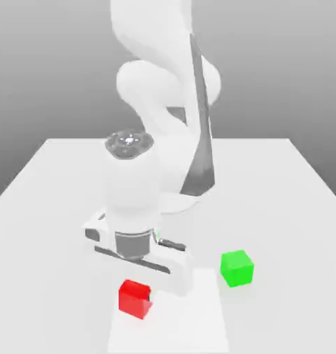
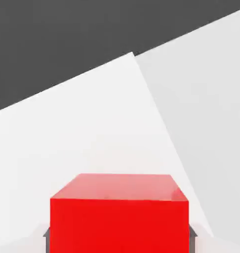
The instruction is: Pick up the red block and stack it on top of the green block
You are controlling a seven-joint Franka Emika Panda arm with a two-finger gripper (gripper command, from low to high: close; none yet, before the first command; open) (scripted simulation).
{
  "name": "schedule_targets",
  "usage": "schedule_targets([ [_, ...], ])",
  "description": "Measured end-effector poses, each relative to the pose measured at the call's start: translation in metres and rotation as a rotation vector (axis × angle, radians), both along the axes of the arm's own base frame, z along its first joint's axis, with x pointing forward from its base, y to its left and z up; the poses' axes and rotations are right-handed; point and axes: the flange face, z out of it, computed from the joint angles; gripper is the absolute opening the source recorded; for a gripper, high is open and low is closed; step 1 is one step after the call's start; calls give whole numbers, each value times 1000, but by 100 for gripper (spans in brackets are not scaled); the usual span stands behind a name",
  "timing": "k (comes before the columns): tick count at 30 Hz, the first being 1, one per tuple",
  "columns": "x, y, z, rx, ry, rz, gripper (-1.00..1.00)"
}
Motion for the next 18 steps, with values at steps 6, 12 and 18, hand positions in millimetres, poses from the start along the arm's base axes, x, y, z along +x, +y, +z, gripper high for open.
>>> schedule_targets([
  [6, -39, 123, 37, 16, -2, 390, -100],
  [12, -99, 195, 40, 0, 0, 718, -100],
  [18, -103, 198, -9, -2, 0, 735, -100],
])
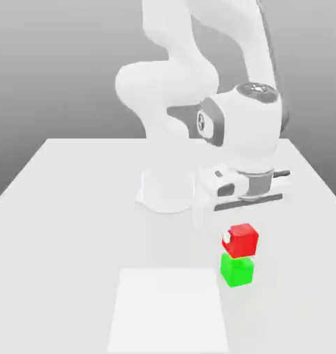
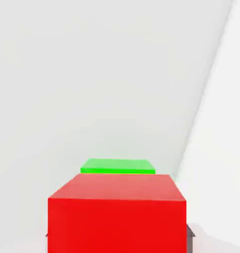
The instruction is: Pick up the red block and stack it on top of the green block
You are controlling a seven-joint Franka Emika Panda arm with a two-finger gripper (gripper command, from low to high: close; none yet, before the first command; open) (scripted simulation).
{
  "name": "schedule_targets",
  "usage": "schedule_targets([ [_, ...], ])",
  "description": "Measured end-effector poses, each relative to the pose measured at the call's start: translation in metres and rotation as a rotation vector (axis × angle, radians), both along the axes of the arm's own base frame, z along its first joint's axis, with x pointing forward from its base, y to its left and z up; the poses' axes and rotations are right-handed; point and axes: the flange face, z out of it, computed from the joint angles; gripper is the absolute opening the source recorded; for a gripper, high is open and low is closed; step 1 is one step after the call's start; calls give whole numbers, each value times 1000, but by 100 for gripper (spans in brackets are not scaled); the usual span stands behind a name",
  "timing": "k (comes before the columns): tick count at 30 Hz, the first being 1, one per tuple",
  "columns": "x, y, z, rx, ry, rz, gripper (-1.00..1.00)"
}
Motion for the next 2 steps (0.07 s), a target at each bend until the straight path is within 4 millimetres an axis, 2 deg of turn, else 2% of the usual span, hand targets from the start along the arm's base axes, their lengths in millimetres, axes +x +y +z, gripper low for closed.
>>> schedule_targets([
  [1, -1, 0, -4, 1, 0, 1, 100],
  [2, -1, 0, -4, 1, 0, 1, 100],
])
